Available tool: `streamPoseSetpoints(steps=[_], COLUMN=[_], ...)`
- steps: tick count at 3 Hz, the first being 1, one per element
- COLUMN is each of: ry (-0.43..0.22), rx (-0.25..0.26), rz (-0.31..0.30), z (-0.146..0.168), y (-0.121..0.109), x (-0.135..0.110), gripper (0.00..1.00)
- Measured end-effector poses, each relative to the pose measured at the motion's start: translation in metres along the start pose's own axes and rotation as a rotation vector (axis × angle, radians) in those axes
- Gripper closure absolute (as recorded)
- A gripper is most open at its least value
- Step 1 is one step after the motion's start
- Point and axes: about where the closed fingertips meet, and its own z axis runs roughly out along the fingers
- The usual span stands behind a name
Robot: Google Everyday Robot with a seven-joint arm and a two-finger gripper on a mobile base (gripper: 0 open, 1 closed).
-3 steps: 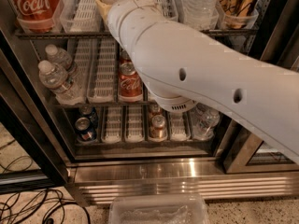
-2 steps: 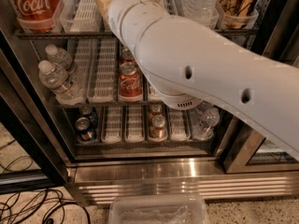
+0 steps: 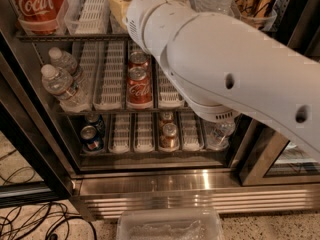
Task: Pick redbull can from top shelf of fridge
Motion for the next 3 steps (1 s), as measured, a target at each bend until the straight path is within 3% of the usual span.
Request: streamPoseSetpoints(steps=[3], ry=[-0.022], rx=[-0.011], rz=[0.019], z=[-0.027], y=[-0.009], x=[-0.029], gripper=[1.0])
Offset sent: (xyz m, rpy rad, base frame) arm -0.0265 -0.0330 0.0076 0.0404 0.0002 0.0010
